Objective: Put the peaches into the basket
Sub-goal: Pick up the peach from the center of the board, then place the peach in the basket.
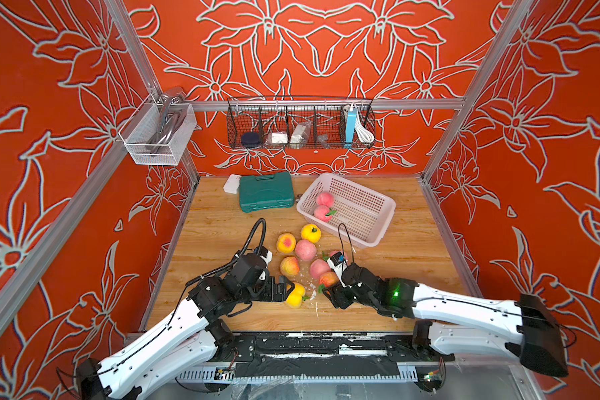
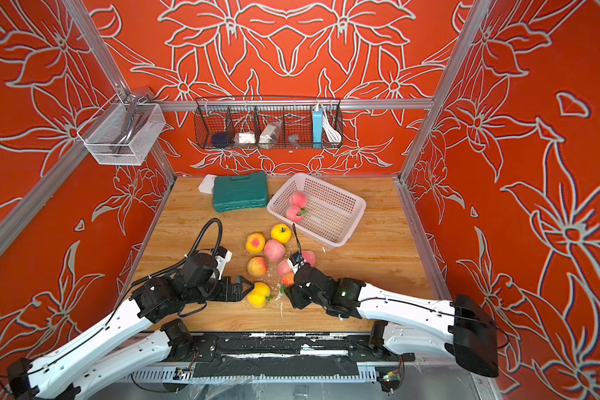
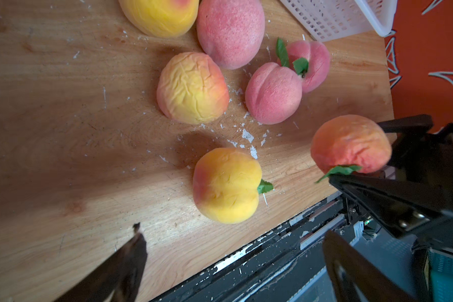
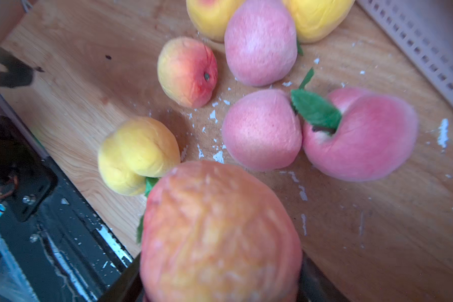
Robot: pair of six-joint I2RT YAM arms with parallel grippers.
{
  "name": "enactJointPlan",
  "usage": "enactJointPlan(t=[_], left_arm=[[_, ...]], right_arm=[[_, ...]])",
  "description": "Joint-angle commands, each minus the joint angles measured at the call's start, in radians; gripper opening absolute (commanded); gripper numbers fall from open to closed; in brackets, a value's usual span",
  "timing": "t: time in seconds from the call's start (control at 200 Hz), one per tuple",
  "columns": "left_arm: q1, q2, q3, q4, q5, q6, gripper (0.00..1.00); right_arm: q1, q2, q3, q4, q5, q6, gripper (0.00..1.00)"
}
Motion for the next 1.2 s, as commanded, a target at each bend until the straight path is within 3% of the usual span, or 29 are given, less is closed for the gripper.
enactJointPlan(t=[0.0,0.245,0.595,0.906,1.196], left_arm=[[-0.003,0.041,0.053,0.029,-0.02,0.047,0.99],[0.0,0.151,0.163,0.02,-0.025,0.125,0.99],[0.057,0.345,0.279,0.059,0.041,0.203,0.99],[0.083,0.514,0.428,0.092,0.046,0.311,0.99],[0.083,0.688,0.569,0.139,0.084,0.318,0.99]], right_arm=[[-0.054,-0.029,0.077,-0.135,0.003,-0.053,0.66],[-0.259,-0.027,0.23,-0.226,-0.1,-0.2,0.66],[-0.5,0.234,0.501,-0.242,-0.259,-0.38,0.66],[-0.686,0.464,0.652,-0.2,-0.363,-0.417,0.66],[-0.819,0.673,0.778,-0.147,-0.434,-0.411,0.66]])
